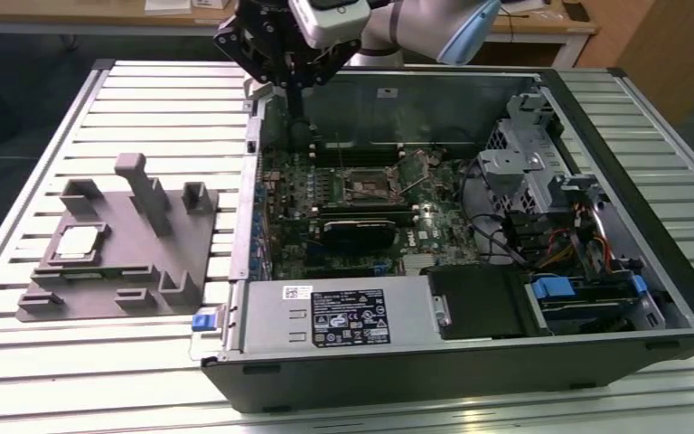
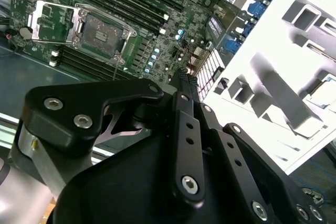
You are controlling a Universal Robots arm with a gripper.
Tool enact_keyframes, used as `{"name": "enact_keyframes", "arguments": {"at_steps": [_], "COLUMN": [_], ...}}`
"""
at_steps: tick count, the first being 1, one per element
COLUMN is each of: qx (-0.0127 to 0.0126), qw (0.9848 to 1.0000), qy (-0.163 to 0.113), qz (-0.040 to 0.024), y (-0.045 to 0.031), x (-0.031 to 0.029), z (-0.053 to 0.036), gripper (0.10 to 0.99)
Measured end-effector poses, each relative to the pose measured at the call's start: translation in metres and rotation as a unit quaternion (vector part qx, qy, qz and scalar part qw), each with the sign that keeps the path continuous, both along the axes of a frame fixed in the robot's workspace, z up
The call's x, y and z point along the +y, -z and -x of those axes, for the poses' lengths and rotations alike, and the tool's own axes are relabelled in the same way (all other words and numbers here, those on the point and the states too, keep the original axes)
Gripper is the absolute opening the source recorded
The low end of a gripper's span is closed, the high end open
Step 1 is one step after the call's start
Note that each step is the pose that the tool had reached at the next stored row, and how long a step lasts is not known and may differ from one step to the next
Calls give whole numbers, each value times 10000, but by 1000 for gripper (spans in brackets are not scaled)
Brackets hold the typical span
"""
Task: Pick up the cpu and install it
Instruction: 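Reach for the cpu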
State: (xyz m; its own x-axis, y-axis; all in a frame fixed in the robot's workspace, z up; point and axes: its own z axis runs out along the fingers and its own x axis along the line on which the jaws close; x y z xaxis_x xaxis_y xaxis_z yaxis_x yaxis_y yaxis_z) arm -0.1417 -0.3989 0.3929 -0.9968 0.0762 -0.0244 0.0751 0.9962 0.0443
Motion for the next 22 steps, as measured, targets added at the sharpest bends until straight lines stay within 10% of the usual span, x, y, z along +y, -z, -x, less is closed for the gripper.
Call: {"name": "enact_keyframes", "arguments": {"at_steps": [22], "qx": [0], "qw": [10000], "qy": [0], "qz": [0], "y": [2], "x": [0], "z": [48], "gripper": [106]}}
